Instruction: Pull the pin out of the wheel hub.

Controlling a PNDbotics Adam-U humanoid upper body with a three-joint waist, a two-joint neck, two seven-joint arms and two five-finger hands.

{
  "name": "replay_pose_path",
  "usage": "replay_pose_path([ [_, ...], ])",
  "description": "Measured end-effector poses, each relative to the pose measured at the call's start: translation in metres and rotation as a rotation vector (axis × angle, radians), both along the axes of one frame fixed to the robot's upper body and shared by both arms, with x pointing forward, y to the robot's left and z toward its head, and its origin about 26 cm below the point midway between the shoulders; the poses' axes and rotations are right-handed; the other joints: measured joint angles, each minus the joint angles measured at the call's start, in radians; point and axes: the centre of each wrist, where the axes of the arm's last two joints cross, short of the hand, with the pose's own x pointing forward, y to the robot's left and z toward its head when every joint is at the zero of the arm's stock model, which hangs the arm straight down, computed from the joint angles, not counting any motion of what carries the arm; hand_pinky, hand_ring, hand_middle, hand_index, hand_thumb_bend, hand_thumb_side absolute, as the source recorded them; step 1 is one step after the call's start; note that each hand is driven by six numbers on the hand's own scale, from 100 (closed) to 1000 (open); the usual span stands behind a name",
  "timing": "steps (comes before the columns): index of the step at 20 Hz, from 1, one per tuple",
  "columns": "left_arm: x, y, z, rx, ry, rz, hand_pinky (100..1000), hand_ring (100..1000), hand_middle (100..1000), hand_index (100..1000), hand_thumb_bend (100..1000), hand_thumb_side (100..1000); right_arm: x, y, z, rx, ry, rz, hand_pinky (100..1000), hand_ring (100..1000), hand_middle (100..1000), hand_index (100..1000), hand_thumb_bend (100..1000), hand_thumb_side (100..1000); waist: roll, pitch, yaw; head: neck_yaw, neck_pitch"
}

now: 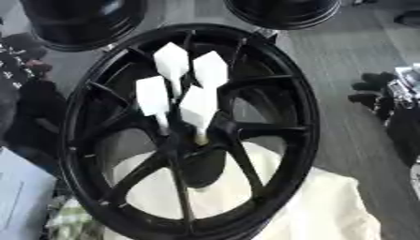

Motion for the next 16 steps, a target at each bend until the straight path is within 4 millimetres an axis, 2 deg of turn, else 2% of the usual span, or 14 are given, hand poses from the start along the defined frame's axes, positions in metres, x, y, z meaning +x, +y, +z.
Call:
replay_pose_path([
  [7,0.000,-0.001,0.000,0.002,-0.001,-0.004,744,796,709,772,140,838,0.000,0.000,0.000,0.000,0.000,0.000,960,735,723,821,100,808,0.002,0.000,-0.005,-0.001,0.000],
  [9,0.000,-0.003,0.006,0.002,-0.018,-0.010,745,799,713,776,128,820,0.000,0.000,0.000,0.000,-0.001,0.000,960,735,723,821,100,807,0.003,0.001,-0.014,-0.002,0.000],
  [13,-0.005,-0.005,0.035,0.051,-0.103,-0.031,750,803,722,792,100,776,0.000,0.000,0.001,0.001,-0.002,-0.003,960,735,723,821,100,805,0.009,0.001,-0.023,-0.007,0.002],
  [14,-0.007,-0.005,0.043,0.079,-0.126,-0.036,756,804,726,801,100,738,0.000,-0.001,0.001,0.002,-0.002,-0.005,960,736,723,821,100,806,0.014,0.001,-0.025,-0.006,0.003],
  [16,-0.012,-0.005,0.067,0.169,-0.187,-0.045,759,805,729,805,100,717,0.000,-0.002,0.001,-0.002,-0.001,-0.007,961,736,723,822,100,807,0.020,0.000,-0.028,-0.006,0.010],
])
